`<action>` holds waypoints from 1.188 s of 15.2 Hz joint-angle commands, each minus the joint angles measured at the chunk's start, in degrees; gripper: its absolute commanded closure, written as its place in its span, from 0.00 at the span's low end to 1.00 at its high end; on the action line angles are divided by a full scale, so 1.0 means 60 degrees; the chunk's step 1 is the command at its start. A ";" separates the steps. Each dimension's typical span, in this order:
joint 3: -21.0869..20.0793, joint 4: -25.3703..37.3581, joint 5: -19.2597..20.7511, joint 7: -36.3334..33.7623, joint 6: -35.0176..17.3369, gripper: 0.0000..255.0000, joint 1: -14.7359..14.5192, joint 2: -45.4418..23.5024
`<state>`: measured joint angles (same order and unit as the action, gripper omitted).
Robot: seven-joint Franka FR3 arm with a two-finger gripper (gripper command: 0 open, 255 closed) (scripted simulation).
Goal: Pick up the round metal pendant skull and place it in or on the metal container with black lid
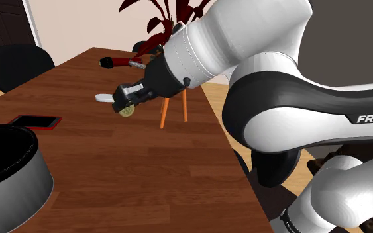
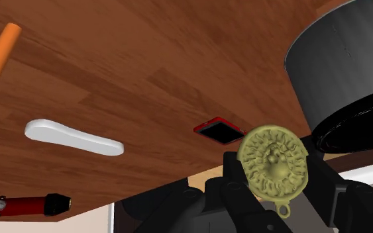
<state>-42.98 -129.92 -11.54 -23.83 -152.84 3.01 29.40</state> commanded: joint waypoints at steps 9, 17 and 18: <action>-0.2938 0.2612 0.2038 -0.1960 0.0614 1.00 0.2561 -0.1784; -1.1830 0.6434 0.2087 -0.2640 0.1581 1.00 1.1399 -0.1469; -1.2282 0.7016 0.1634 -0.2451 0.1768 1.00 1.2013 -0.1026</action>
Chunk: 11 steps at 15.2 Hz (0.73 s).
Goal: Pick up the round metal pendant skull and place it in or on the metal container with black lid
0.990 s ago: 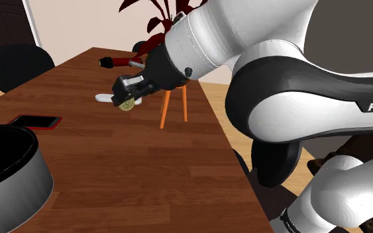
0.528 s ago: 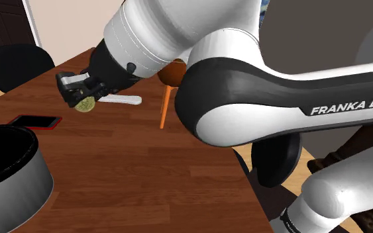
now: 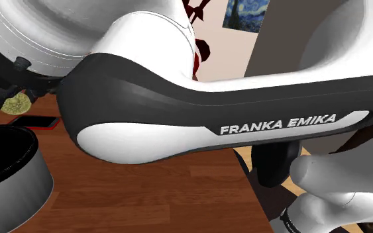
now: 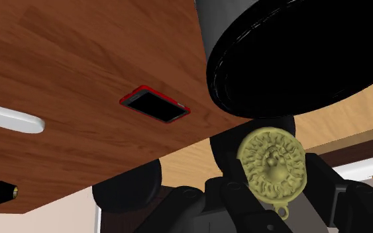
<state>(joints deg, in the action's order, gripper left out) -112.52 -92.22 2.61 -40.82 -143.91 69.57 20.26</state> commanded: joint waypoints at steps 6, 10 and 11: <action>-0.2615 0.5531 -0.2601 0.0703 0.2133 1.00 0.4218 0.3344; -0.2549 0.4732 -0.2519 0.0640 0.1526 1.00 0.3902 0.3252; -0.2535 0.4554 -0.2507 0.0625 0.1383 1.00 0.3835 0.3240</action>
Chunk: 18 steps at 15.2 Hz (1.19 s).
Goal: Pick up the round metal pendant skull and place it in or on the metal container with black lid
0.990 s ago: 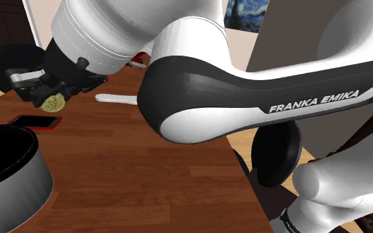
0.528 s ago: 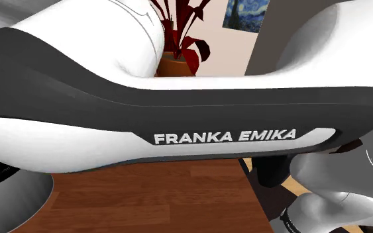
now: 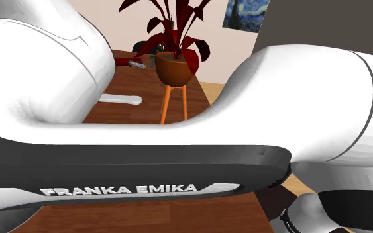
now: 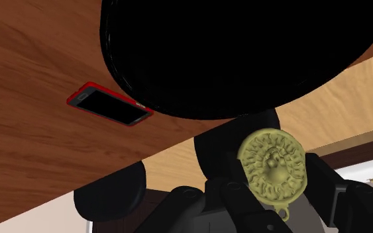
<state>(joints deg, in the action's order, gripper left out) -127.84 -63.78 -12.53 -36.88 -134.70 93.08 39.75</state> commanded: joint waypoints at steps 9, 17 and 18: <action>0.0061 -0.1497 0.0043 -0.0167 -0.1309 1.00 -0.0511 0.0022; 0.0061 -0.1495 0.0043 -0.0167 -0.1307 1.00 -0.0511 0.0022; 0.0061 -0.1495 0.0043 -0.0167 -0.1307 0.00 -0.0511 0.0022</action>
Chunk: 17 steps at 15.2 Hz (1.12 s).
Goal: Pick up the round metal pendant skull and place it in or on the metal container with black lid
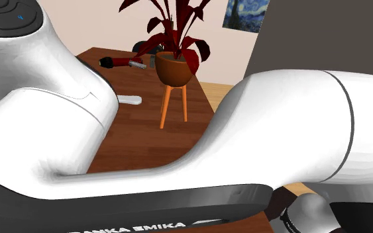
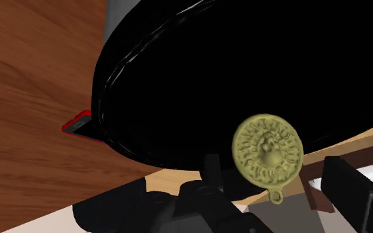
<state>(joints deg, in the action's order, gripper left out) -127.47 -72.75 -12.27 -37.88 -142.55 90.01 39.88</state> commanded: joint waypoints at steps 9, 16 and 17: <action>0.0812 -0.1021 0.0688 -0.0313 0.0196 0.00 -0.1334 -0.1040; 0.0814 -0.1021 0.0687 -0.0312 0.0197 0.00 -0.1335 -0.1039; 0.0813 -0.1021 0.0686 -0.0311 0.0195 0.00 -0.1334 -0.1038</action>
